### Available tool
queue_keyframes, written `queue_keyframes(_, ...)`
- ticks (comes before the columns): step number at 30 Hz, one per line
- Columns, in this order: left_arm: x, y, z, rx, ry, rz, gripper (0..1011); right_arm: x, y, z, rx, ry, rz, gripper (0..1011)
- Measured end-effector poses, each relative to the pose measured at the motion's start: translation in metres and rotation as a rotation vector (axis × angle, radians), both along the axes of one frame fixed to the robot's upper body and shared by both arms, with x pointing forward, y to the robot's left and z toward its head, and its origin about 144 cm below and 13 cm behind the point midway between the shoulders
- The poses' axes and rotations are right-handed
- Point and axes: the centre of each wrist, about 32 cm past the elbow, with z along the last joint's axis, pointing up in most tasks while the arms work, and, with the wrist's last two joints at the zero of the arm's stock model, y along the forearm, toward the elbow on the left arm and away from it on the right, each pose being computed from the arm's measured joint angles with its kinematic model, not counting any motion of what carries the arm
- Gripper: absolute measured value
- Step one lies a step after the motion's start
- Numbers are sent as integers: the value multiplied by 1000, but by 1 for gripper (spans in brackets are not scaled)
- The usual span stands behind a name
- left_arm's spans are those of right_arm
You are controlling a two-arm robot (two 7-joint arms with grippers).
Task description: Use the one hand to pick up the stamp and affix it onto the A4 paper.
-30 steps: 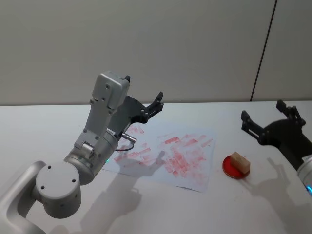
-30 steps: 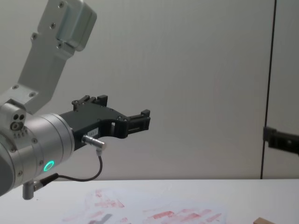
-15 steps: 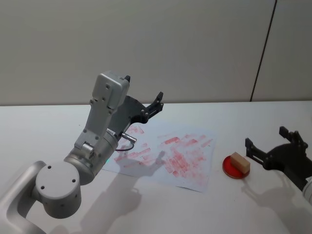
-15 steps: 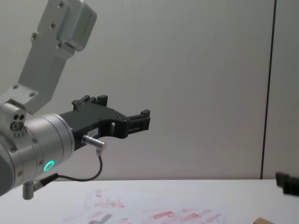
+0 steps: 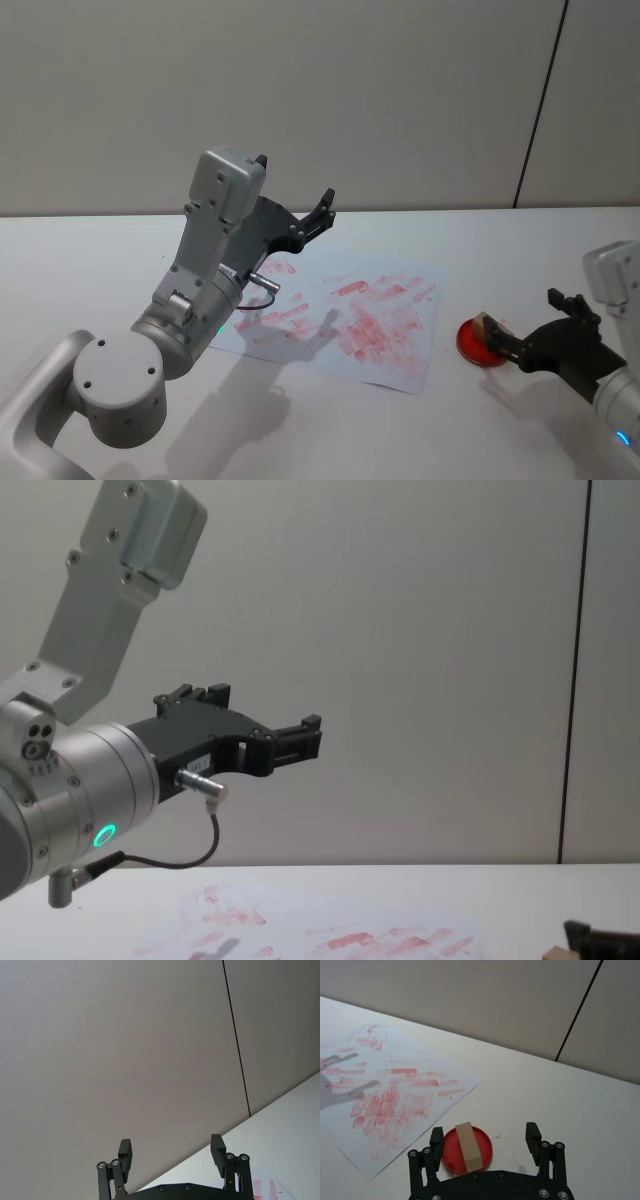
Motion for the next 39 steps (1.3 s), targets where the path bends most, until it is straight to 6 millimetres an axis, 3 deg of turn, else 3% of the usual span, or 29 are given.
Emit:
queue_keyframes(22,0,0,0,0,0,0,1002,23,10,-20,-82,68,33,1001)
queue_keyframes(31,0,0,0,0,0,0,1002,27,12,-23,-95,76,37,823)
queue_keyframes(39,0,0,0,0,0,0,1001,29,12,-24,-100,79,39,563)
